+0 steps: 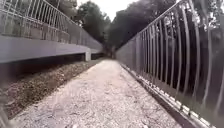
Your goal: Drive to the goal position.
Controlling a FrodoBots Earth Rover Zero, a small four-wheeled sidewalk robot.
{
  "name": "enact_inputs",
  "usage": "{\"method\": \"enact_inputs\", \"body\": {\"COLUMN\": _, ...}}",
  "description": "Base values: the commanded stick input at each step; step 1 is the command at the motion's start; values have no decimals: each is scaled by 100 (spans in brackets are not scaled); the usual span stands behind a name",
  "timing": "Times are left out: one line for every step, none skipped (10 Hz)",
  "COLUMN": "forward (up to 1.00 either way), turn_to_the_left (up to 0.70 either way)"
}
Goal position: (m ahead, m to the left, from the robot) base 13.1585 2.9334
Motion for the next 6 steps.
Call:
{"method": "enact_inputs", "body": {"forward": 50, "turn_to_the_left": 0}}
{"method": "enact_inputs", "body": {"forward": 50, "turn_to_the_left": 0}}
{"method": "enact_inputs", "body": {"forward": 50, "turn_to_the_left": 0}}
{"method": "enact_inputs", "body": {"forward": 50, "turn_to_the_left": 0}}
{"method": "enact_inputs", "body": {"forward": 50, "turn_to_the_left": 0}}
{"method": "enact_inputs", "body": {"forward": 50, "turn_to_the_left": 0}}
